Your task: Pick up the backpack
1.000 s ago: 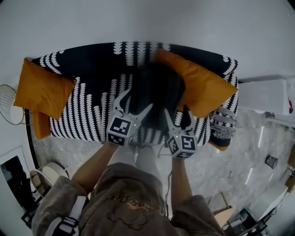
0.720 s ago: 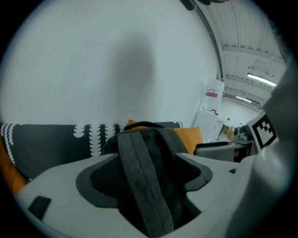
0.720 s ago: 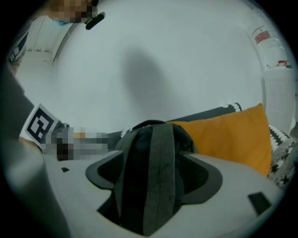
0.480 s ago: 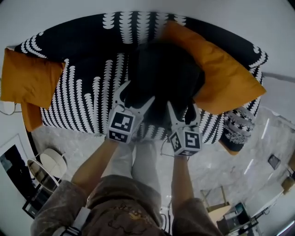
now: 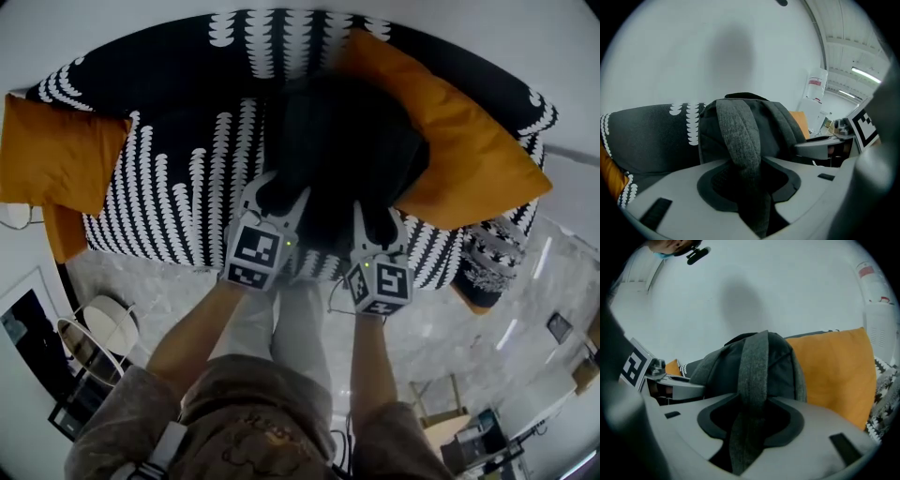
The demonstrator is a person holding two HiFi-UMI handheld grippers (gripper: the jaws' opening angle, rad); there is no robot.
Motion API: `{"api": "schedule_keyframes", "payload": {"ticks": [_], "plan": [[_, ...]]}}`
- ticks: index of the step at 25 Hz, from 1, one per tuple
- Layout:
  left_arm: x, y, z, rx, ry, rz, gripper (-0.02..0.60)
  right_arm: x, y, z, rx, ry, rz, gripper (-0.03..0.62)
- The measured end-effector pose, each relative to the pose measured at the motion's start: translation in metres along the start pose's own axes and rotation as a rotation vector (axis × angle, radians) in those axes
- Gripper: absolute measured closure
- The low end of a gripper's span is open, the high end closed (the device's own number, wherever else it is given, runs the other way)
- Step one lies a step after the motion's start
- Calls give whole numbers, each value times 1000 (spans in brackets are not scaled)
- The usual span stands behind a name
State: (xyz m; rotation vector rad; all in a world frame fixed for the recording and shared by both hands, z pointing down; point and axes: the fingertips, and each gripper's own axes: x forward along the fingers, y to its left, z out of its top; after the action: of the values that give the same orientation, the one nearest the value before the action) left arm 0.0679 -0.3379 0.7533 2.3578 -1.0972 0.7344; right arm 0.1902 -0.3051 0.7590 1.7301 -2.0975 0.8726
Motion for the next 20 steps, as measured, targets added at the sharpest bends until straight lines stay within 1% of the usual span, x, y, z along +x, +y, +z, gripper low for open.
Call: {"api": "schedule_keyframes", "payload": {"ticks": [2,3,4,6,8,11,15,20], "plan": [[-6,-4,6,14,-1,-22,515,-5,6,2,5,12,22,509],[-9,-8,11,30,-4,-36,542,-9,11,4,6,14,38,538],[-13,-12,15,47,-6,-48,548,-13,17,6,5,14,54,554],[-22,-17,25,65,-12,-60,549,-22,27,16,-1,2,82,563],[-34,-18,41,68,-34,-64,551,-33,35,33,-7,-32,103,566],[-57,-23,72,79,-81,-75,551,-56,47,66,-15,-90,127,566],[-92,-33,113,99,-124,-96,552,-92,60,113,-34,-165,143,566],[-141,-48,153,116,-178,-110,552,-141,78,166,-69,-261,174,568]]}}
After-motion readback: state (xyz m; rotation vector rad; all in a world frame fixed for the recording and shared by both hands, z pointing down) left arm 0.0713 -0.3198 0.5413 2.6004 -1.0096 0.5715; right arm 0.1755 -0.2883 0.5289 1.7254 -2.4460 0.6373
